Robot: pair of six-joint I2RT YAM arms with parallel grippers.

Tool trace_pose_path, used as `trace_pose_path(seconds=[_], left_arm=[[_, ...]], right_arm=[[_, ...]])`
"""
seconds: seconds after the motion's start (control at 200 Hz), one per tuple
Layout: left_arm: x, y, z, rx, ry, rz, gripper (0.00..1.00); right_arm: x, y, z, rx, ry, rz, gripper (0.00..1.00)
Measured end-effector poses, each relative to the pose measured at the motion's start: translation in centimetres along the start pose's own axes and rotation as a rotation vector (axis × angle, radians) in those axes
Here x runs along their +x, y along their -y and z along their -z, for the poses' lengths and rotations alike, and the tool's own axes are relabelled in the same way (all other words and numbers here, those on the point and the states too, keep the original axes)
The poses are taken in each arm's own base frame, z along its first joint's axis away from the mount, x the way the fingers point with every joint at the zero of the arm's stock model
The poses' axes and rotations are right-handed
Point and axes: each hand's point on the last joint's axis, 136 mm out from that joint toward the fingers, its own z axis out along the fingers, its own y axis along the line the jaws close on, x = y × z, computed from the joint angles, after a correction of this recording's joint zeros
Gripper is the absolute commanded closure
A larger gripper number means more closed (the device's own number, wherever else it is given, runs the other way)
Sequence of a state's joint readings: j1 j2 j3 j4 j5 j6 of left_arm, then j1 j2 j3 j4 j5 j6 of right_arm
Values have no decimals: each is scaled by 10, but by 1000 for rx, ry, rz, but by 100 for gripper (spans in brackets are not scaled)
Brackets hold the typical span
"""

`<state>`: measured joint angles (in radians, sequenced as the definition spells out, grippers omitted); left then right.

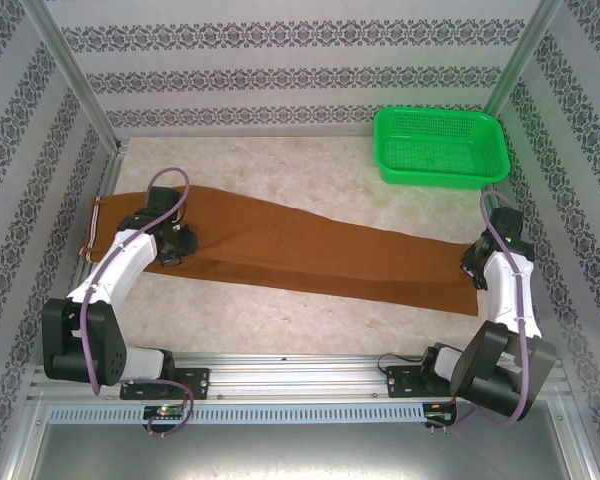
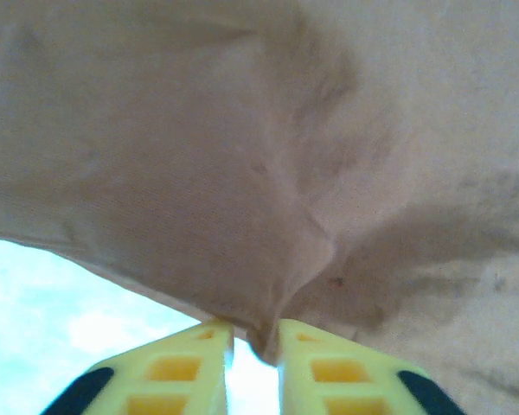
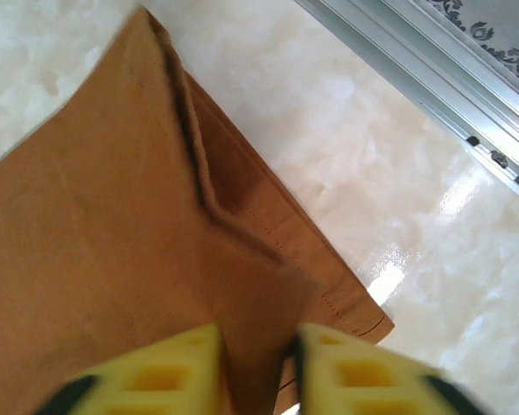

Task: Roll up the long pants

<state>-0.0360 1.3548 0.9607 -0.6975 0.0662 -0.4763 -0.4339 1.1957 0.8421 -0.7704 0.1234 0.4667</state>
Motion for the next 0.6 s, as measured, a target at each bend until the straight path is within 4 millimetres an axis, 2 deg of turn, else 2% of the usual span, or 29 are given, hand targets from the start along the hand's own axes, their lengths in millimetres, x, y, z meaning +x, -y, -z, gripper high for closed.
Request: trace_pose_path(seconds=[0.055,0.135,0.235,0.255,0.275,0.29,0.36,0.405,0.445,0.6], left_arm=[[0,-2,0,-7,1,7,49],[-2,-6,3,-13,12,15,48],[-9,-5,17,-3,52,24,51],[-12,-4,21,4,64,24,51],[-16,-2,24,10,75,25,52],[-19,-1,26,14,83,25,53],[-31,8,31,37,103,25,61],[-38,13,24,49,97,33,68],[-41,15,14,48,79,33,69],[-27,9,-36,3,-50,45,59]], right_arm=[[1,2,-4,9,-16,-2,34],[-1,6,-4,13,-14,-26,36],[-5,6,0,-11,-4,-48,55],[-7,5,0,-15,-3,-55,62],[-7,3,0,-22,-7,-47,77],[-8,1,0,-27,-10,-53,84],[-11,-15,-5,-57,-33,-24,99],[-8,-29,-13,-77,-58,-1,100],[-2,-41,-21,-90,-85,29,100],[35,-84,-37,-136,-185,153,100]])
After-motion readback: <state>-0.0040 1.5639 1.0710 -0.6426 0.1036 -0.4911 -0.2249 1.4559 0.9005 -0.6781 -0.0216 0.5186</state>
